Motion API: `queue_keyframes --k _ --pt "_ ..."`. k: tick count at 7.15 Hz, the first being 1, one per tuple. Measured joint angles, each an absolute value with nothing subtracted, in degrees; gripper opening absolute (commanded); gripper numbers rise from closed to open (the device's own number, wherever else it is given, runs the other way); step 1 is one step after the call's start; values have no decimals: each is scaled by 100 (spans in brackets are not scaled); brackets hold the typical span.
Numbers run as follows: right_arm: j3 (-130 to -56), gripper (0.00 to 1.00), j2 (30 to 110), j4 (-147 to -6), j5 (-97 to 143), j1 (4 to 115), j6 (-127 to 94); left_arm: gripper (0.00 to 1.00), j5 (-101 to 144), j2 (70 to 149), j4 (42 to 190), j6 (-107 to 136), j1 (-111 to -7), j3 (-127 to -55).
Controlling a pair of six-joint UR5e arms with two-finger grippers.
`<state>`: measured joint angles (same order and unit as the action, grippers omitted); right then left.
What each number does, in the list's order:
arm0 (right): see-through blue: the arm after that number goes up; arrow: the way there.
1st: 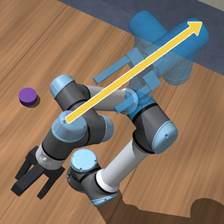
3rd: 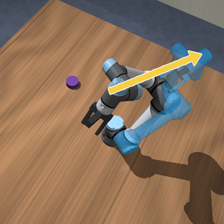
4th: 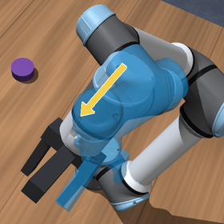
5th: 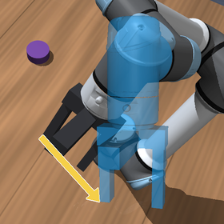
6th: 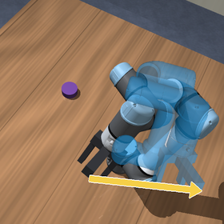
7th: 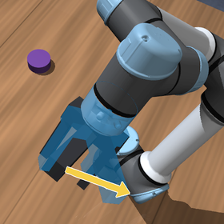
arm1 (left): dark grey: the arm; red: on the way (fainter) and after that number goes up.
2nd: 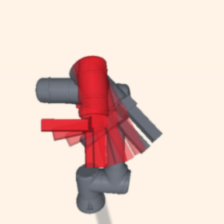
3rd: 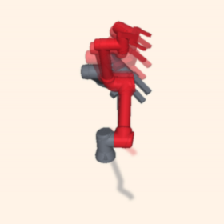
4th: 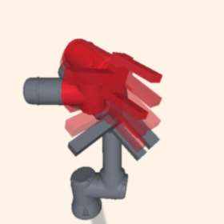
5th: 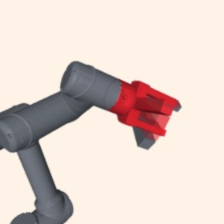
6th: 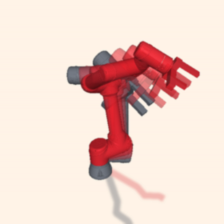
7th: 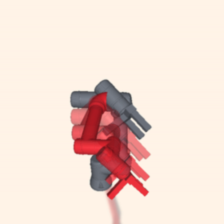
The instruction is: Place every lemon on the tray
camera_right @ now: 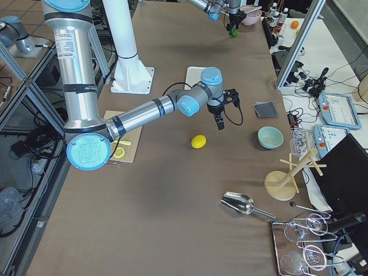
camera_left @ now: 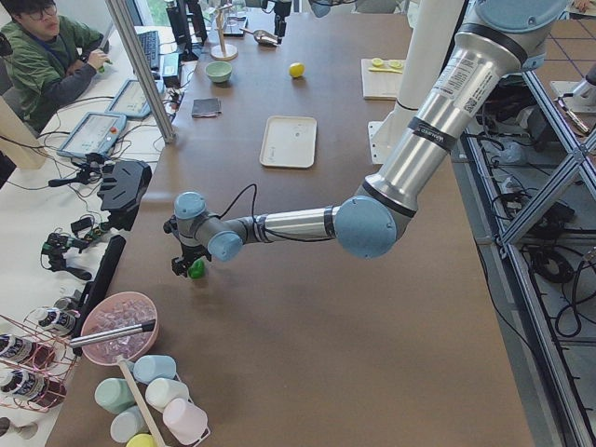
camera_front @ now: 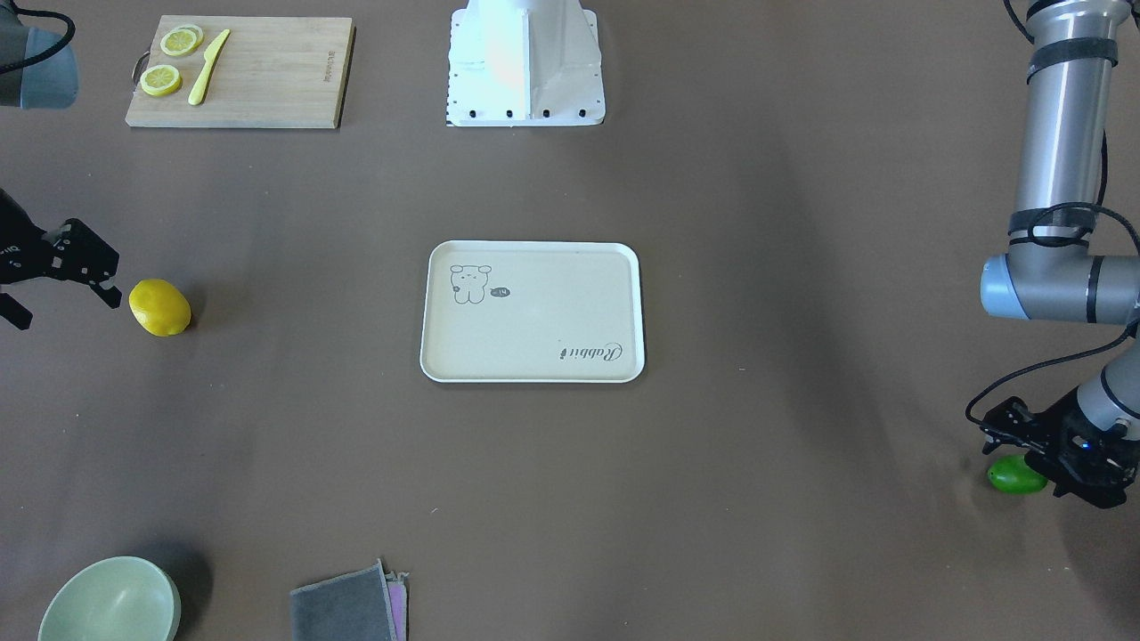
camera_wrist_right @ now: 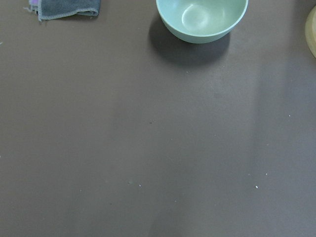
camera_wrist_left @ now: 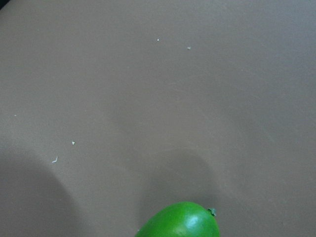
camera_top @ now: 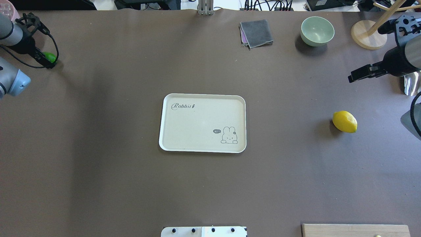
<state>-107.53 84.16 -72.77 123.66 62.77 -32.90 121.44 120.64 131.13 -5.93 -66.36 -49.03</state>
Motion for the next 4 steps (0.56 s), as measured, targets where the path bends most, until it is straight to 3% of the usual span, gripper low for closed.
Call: queue_keyframes --k 1,2,4 --pt "-10753 100 8413 -7277 12366 6276 -3288 32 12073 12074 13113 -576 -6615 -4874" --pt "-10752 100 8412 -7277 12366 6276 -3288 3 12042 12092 13113 -558 -6606 -4865" --pt "-10749 100 8411 -7277 12366 6275 -3287 0 12061 12113 13113 -526 -6612 -4915"
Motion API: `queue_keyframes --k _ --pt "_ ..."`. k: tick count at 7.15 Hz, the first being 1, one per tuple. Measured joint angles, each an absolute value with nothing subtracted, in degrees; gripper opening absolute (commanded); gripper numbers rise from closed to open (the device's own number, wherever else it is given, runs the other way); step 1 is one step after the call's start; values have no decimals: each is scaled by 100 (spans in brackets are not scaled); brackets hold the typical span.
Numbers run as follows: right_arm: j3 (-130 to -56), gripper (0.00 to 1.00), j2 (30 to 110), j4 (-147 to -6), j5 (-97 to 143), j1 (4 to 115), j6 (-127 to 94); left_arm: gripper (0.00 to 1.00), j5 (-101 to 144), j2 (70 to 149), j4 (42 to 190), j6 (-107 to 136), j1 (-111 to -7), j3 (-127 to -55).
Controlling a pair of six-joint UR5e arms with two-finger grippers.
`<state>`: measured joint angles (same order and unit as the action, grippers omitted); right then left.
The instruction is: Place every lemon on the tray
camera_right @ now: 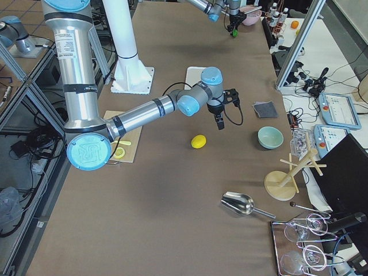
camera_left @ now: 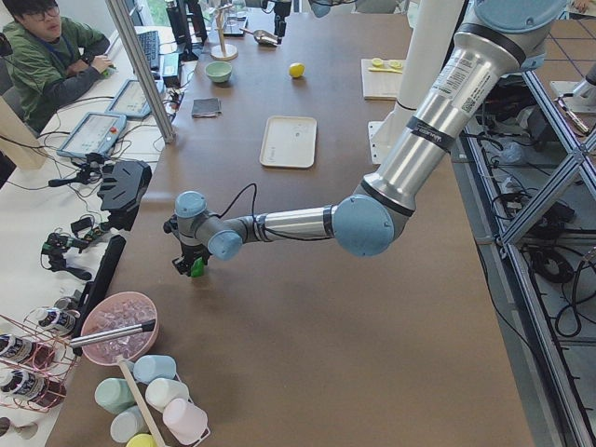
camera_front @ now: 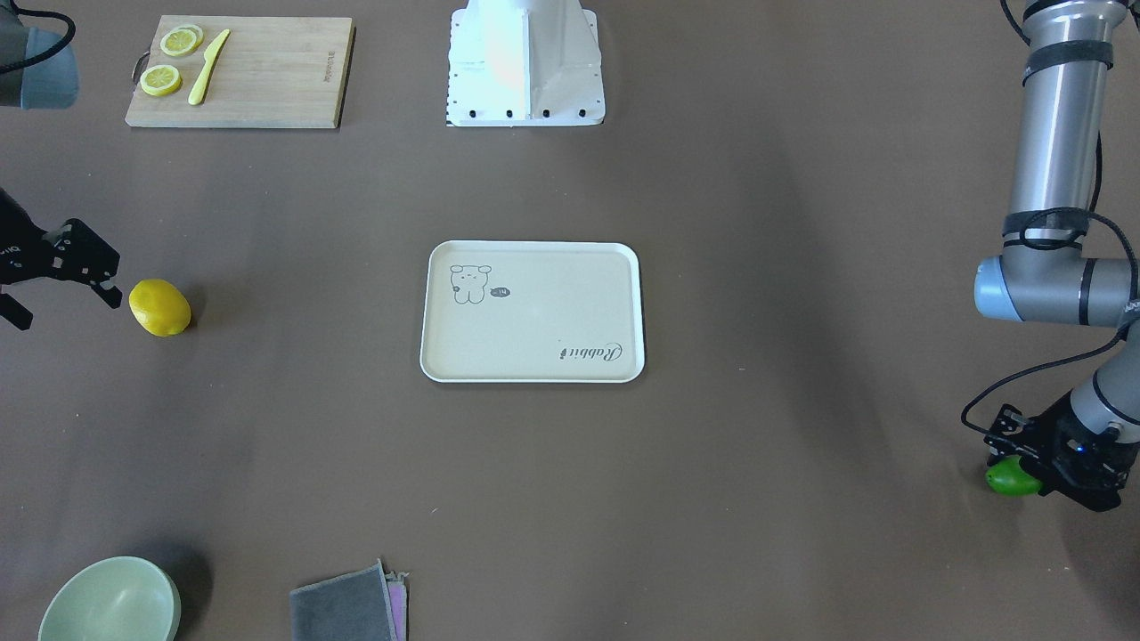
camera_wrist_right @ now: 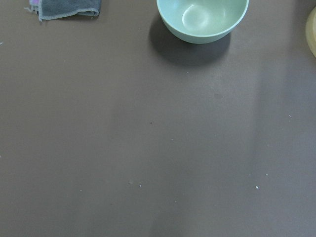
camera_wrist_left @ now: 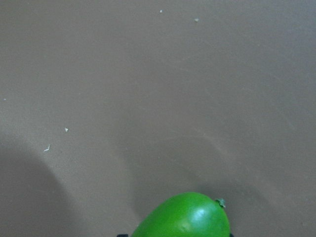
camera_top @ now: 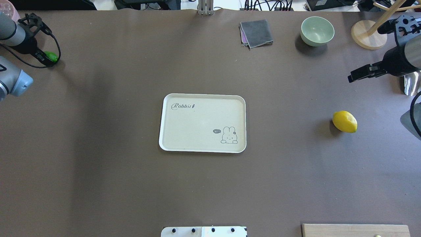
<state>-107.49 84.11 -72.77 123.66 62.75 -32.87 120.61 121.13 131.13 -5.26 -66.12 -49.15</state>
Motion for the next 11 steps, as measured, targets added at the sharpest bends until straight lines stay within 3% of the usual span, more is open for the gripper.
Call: queue_keyframes --k 5,11 --pt "-10758 100 8411 -7277 12366 6275 -3293 0 12444 11724 13009 1430 -6581 -6671" --pt "-10788 100 8430 -7286 12366 6275 -3301 0 11060 11917 13038 6426 -4427 -8420"
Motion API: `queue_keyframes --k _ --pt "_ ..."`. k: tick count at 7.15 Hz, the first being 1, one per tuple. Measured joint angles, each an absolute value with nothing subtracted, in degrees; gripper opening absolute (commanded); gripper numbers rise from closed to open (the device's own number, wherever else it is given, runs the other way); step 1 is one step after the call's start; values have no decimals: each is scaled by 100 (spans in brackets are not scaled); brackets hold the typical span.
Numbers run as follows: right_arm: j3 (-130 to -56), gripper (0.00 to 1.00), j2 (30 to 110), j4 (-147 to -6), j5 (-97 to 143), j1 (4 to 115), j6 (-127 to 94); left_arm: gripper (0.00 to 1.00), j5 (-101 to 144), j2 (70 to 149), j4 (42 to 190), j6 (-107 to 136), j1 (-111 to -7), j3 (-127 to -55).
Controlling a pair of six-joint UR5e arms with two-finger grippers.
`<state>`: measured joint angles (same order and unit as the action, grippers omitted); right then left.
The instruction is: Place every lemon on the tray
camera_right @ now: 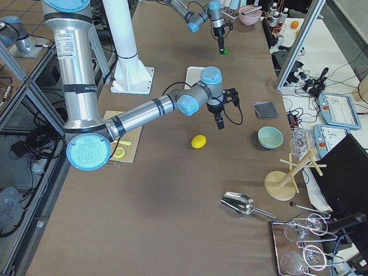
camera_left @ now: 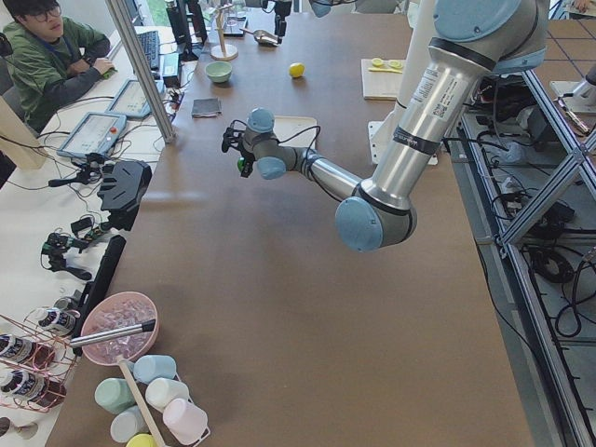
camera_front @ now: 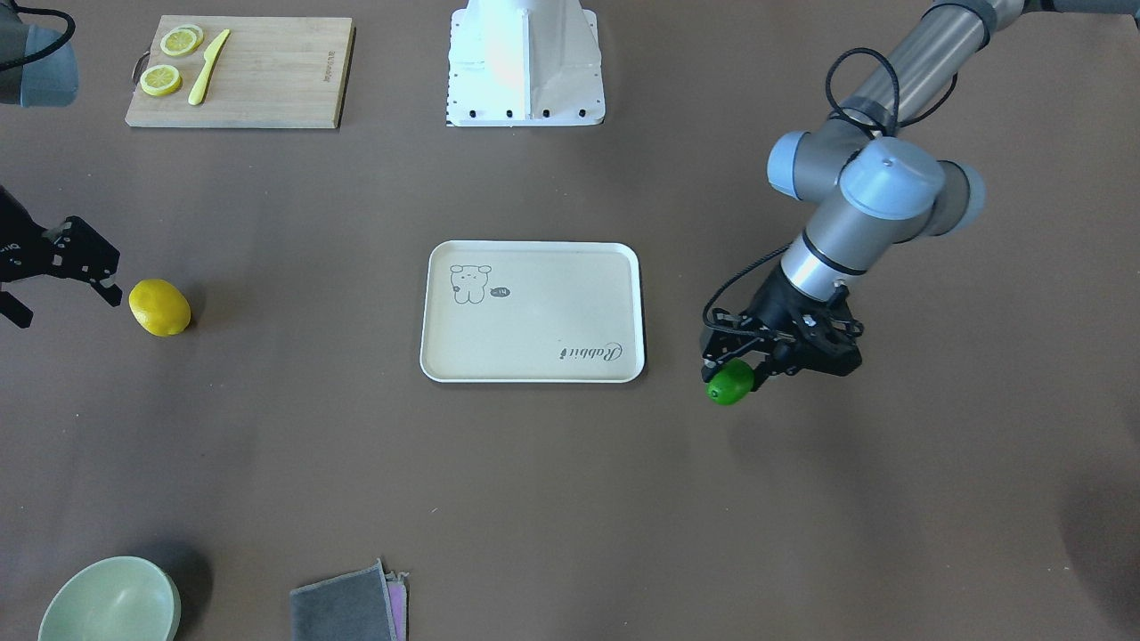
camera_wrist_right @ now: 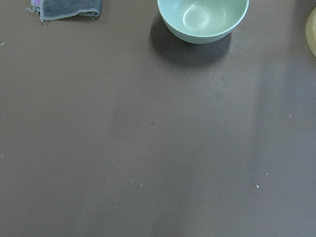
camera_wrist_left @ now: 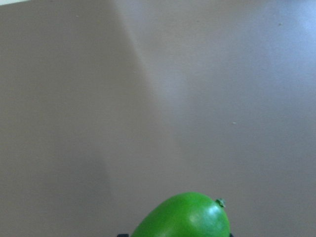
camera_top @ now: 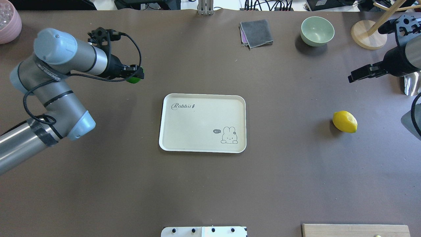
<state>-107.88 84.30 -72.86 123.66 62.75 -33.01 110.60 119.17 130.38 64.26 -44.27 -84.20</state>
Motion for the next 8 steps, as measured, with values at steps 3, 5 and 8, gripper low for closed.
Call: queue_keyframes --k 3,5,8 --pt "-10784 100 8441 -7286 12366 6275 -3304 0 10044 12429 12992 7536 -3587 -8489" --pt "-10774 100 8439 -7286 12366 6276 -3303 76 9672 12625 12973 7865 -3263 -8474" --pt "-10760 100 8429 -7286 12366 6275 -3296 97 9062 12621 12972 7672 -2837 -8457"
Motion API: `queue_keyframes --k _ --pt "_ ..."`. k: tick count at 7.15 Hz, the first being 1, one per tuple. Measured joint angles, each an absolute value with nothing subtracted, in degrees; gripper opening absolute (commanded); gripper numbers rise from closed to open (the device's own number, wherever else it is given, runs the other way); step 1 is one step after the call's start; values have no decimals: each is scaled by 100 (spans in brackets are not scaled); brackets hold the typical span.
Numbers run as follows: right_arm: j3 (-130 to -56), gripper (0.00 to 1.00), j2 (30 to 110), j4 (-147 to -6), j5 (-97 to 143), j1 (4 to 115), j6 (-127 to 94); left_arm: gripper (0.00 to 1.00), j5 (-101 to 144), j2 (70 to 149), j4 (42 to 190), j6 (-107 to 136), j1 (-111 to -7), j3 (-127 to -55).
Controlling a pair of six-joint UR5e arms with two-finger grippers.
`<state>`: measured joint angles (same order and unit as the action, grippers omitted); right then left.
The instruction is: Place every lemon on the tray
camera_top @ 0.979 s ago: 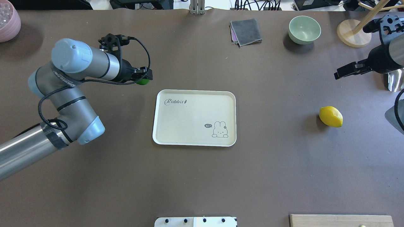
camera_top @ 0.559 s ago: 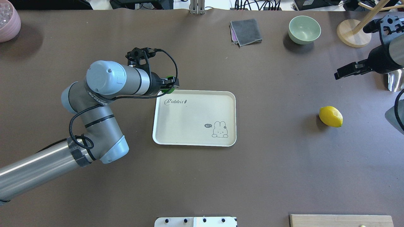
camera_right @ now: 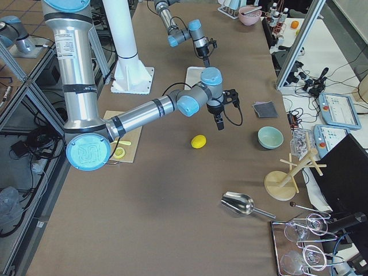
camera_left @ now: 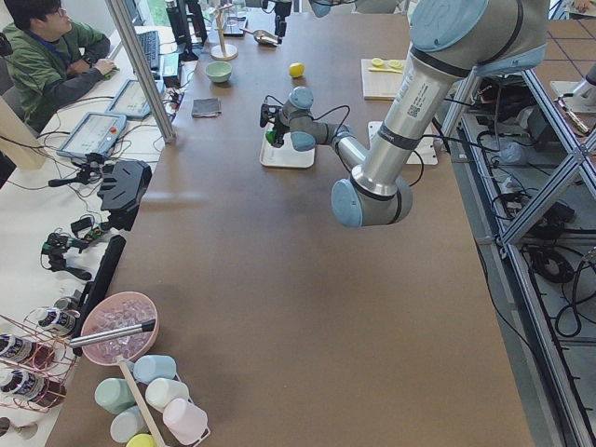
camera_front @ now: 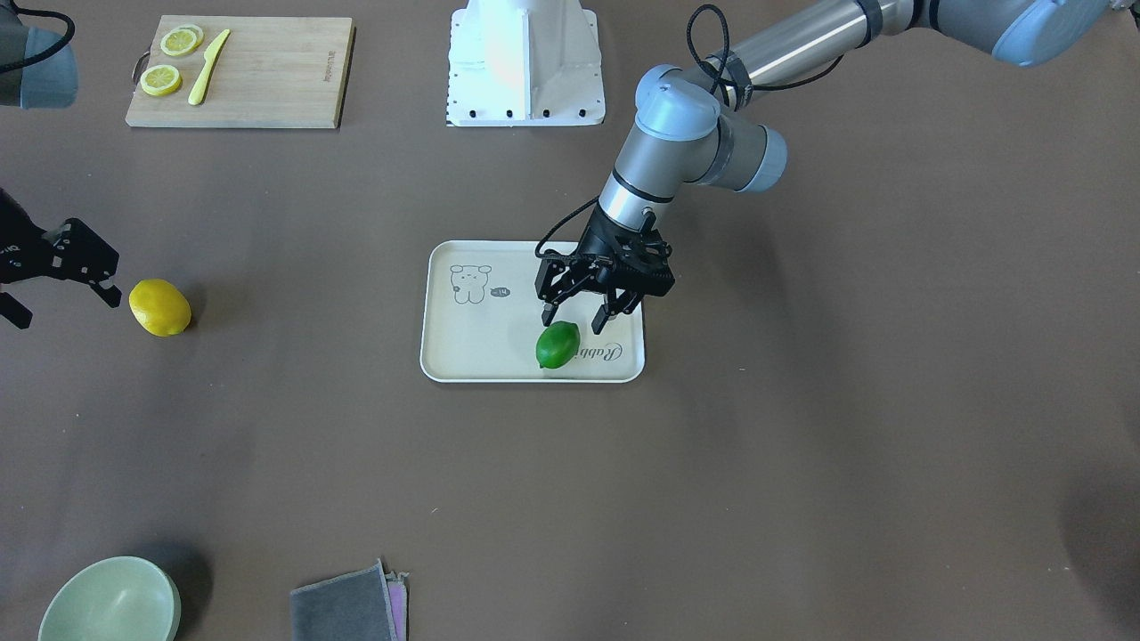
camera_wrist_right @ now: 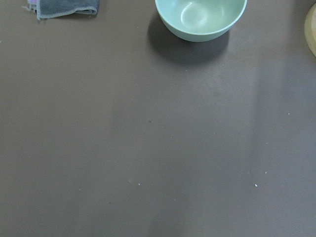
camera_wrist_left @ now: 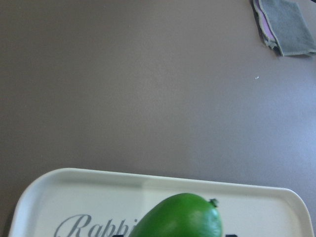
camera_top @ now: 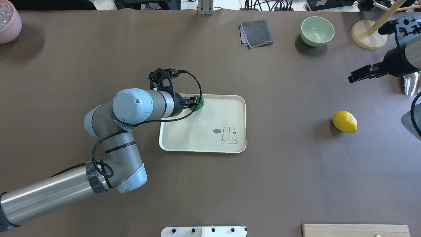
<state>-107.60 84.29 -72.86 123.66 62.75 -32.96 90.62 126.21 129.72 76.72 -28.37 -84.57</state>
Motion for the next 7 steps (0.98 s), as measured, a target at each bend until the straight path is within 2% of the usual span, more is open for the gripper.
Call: queue_keyframes --k 1,3,5,7 --pt "-10762 100 8424 -7286 12366 6275 -3298 97 8729 12597 12973 7532 -2714 -8526" --pt "-10782 100 8443 -7286 12366 6280 -3294 97 8749 12337 12963 7133 -2929 -9177" --pt "-10841 100 8622 -7286 12352 6285 -3238 97 10115 11713 12972 6543 -3887 -9696" --pt "-11067 100 9082 -7286 12182 6032 -3038 97 10799 11268 12980 5785 -4490 -9756"
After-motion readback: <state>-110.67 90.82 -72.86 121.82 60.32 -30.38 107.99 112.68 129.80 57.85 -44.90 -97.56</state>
